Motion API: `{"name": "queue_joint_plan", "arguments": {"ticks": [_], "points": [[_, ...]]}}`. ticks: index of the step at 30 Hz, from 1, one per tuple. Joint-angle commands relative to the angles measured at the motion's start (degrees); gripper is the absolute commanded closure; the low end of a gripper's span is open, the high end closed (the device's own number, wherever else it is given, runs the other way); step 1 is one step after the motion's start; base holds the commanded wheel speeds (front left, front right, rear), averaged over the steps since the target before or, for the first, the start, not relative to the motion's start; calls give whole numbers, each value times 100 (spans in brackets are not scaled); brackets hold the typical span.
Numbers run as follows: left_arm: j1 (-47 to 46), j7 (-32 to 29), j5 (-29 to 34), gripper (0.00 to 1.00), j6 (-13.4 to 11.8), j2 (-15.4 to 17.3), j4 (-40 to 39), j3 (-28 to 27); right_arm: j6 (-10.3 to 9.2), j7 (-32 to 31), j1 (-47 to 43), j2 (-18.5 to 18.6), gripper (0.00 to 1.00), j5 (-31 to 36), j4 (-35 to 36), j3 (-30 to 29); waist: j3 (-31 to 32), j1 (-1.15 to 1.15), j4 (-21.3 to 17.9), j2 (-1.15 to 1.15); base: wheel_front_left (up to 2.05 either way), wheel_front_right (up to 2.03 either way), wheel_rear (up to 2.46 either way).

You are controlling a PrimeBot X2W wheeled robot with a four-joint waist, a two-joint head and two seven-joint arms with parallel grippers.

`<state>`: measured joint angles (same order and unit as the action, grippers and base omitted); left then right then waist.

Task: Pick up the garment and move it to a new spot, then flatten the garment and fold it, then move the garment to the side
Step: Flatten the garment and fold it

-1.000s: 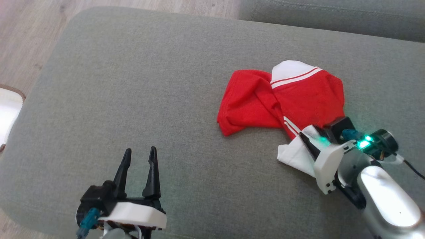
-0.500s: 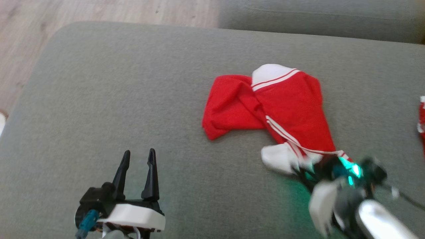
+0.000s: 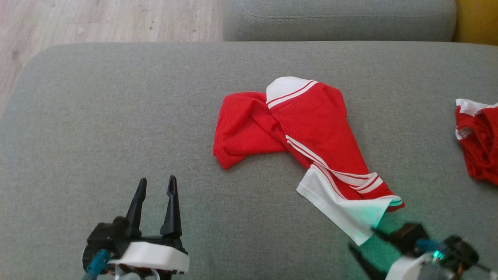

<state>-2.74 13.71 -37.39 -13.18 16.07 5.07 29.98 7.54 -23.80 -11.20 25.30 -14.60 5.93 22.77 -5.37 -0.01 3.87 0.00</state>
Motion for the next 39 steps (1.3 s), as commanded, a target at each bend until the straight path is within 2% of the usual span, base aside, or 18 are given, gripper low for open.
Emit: {"name": "queue_joint_plan", "arguments": {"ticks": [1,6,10,18,25,26,27,28,31,38,39], "points": [[-161,32,-14,0,-50,138,-200,-174,-5,43,180,42,0,56,348,-144,-6,1,4,0,0,0,0],[-211,-4,-5,0,-42,151,-226,-139,-5,175,722,-203,0,212,827,-769,-50,1,160,0,0,0,0],[-285,-6,-6,0,-26,123,-232,-126,-5,7,1531,-168,0,365,693,-769,-180,1,378,0,0,0,0],[-546,25,20,0,75,-65,-138,-34,-5,-497,3249,117,0,212,-1127,-431,-576,1,1062,0,0,0,0],[-612,72,39,0,130,-198,-23,-47,-5,-630,3965,80,0,-78,-2592,-300,-831,1,1516,0,0,0,0],[-618,78,42,0,140,-214,-13,-58,-5,-624,4028,87,30,-125,-2721,-246,-856,1,1552,0,0,0,0],[-626,89,49,0,158,-239,8,-84,-5,-560,4155,69,82,-272,-2911,-208,-900,1,1598,0,0,0,0],[-627,94,54,0,167,-249,19,-98,-5,-512,4228,79,100,-327,-2986,-198,-915,1,1609,0,0,0,0],[-624,105,77,0,191,-285,41,-129,-5,-232,4491,198,100,-309,-3199,-353,-956,1,1624,0,0,0,0],[-645,119,137,0,250,-358,94,-186,-5,379,5009,442,100,160,-3857,-1329,-1015,1,1574,0,0,0,0],[-645,119,137,0,250,-358,94,-186,-5,379,5009,442,100,160,-3857,-1329,-1015,1,1574,0,0,0,0]]}}
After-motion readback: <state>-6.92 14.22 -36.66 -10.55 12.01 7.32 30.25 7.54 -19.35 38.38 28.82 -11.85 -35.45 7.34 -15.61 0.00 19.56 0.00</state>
